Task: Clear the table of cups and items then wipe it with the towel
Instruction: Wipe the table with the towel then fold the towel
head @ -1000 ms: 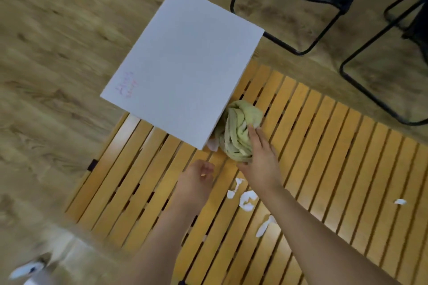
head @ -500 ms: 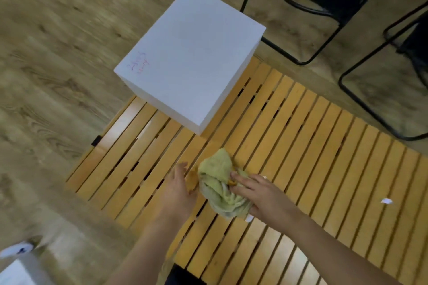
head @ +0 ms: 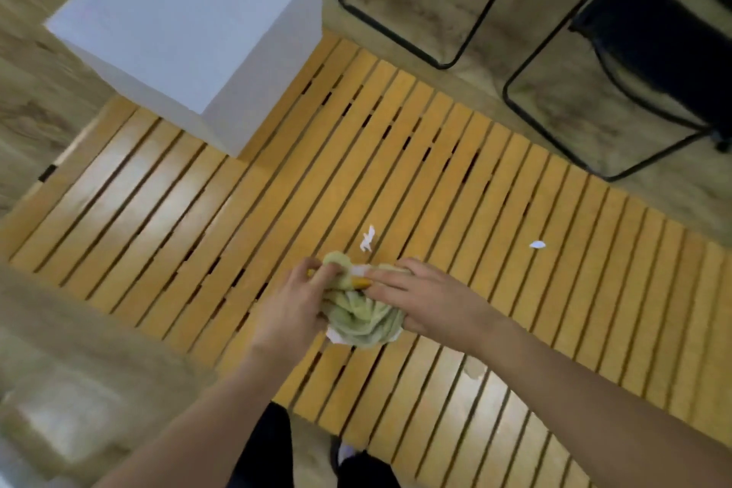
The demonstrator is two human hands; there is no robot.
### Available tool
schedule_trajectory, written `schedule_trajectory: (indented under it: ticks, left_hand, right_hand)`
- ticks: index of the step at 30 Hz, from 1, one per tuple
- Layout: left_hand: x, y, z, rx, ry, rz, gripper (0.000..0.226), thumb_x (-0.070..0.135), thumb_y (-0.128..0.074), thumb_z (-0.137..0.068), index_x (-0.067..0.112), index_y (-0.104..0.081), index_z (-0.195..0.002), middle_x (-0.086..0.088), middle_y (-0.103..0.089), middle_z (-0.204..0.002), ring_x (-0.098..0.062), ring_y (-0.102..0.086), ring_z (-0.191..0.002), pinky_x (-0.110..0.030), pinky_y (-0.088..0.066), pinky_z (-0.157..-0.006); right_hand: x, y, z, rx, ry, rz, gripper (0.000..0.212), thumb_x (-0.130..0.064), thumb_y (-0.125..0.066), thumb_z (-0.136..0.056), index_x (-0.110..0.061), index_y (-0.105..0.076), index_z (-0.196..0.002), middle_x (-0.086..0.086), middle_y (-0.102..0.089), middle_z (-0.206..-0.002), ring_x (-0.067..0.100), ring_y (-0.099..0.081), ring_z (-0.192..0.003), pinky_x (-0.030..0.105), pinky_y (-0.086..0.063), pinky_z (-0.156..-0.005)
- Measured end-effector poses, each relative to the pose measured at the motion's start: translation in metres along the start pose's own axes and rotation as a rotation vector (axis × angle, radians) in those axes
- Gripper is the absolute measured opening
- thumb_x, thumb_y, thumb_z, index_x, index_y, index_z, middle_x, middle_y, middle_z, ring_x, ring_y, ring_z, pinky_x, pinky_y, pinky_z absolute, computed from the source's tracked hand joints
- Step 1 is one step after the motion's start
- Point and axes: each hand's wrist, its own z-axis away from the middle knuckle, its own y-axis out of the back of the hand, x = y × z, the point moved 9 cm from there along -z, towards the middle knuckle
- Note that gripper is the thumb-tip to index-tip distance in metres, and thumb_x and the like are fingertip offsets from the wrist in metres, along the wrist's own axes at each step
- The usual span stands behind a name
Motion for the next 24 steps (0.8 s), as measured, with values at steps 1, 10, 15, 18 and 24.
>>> schedule_trajectory:
  ticks: [1, 10, 15, 18, 24]
  left_hand:
    - [0.002, 0.013, 0.000, 0.070, -0.009, 0.041, 0.064, 0.010, -0.077, -0.077, 0.029, -0.047, -0.130, -0.001, -0.044, -0.131, -0.027, -0.056, -0.109, -0.040, -0.058, -0.073]
    - [-0.064, 0.123, -0.044, 0.332, -0.030, -0.205, 0.062, 0.000, -0.075, -0.074, 0.022, -0.056, -0.127, -0.008, -0.054, -0.130, -0.037, -0.050, -0.111, -0.053, -0.049, -0.089]
    - [-0.105, 0.078, -0.056, 0.071, 0.005, 0.076, 0.056, -0.011, -0.050, -0.087, 0.022, -0.060, -0.131, -0.002, -0.048, -0.143, -0.028, -0.056, -0.121, -0.045, -0.057, -0.087]
    - [-0.081, 0.059, -0.042, 0.067, -0.144, 0.245, 0.047, 0.018, -0.046, -0.103, 0.037, -0.040, -0.146, 0.023, -0.030, -0.150, -0.002, -0.038, -0.134, -0.030, -0.041, -0.103]
    - [-0.056, 0.023, -0.034, -0.022, -0.145, 0.345, 0.059, 0.030, -0.041, -0.103, 0.046, -0.015, -0.154, 0.028, -0.009, -0.161, 0.006, -0.018, -0.146, -0.023, -0.034, -0.108]
  right_hand:
    - [0.004, 0.013, -0.001, 0.035, -0.002, 0.013, 0.059, -0.018, -0.071, -0.086, -0.026, -0.049, -0.140, -0.006, -0.040, -0.154, 0.023, -0.049, -0.117, 0.035, -0.047, -0.100]
    - [-0.004, 0.070, -0.106, 0.261, -0.078, 0.014, 0.066, -0.004, -0.067, -0.085, -0.021, -0.043, -0.144, 0.003, -0.031, -0.158, 0.030, -0.042, -0.123, 0.043, -0.045, -0.099]
    - [-0.054, -0.023, -0.126, 0.131, -0.358, -0.045, 0.079, -0.009, -0.077, -0.075, -0.015, -0.035, -0.143, 0.013, -0.028, -0.152, 0.038, -0.045, -0.117, 0.044, -0.051, -0.090]
    - [-0.088, -0.061, -0.119, 0.140, -0.539, -0.148, 0.095, -0.013, -0.089, -0.055, -0.013, -0.039, -0.136, 0.019, -0.033, -0.143, 0.039, -0.055, -0.103, 0.046, -0.057, -0.074]
    - [-0.078, -0.071, -0.103, 0.249, -0.764, -0.217, 0.101, -0.023, -0.090, -0.055, -0.009, -0.040, -0.141, 0.014, -0.049, -0.130, 0.029, -0.065, -0.085, 0.039, -0.060, -0.061]
